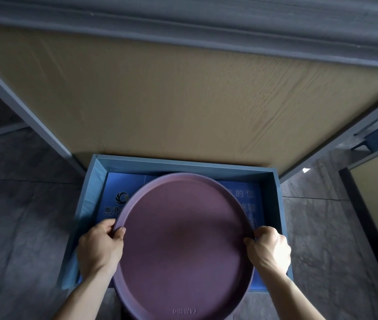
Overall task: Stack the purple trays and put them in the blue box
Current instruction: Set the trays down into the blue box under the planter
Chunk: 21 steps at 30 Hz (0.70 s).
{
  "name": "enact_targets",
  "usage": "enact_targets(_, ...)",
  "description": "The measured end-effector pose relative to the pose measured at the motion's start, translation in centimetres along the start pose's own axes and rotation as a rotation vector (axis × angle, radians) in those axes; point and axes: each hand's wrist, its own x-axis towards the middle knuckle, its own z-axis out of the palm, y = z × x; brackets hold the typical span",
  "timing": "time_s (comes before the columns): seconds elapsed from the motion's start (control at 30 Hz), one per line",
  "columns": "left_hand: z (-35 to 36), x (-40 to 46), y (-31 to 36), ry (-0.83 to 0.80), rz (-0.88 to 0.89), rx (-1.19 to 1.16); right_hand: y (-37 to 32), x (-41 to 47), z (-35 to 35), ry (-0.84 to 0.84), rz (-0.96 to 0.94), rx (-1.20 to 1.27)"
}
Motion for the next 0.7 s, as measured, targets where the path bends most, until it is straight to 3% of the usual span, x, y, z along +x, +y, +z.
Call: enact_targets(0.7, 0.23, 0.50, -0.19, -0.054, -0.009, -0.034, 0.31, -0.09, 0.04, 0.016, 0.022, 0.009)
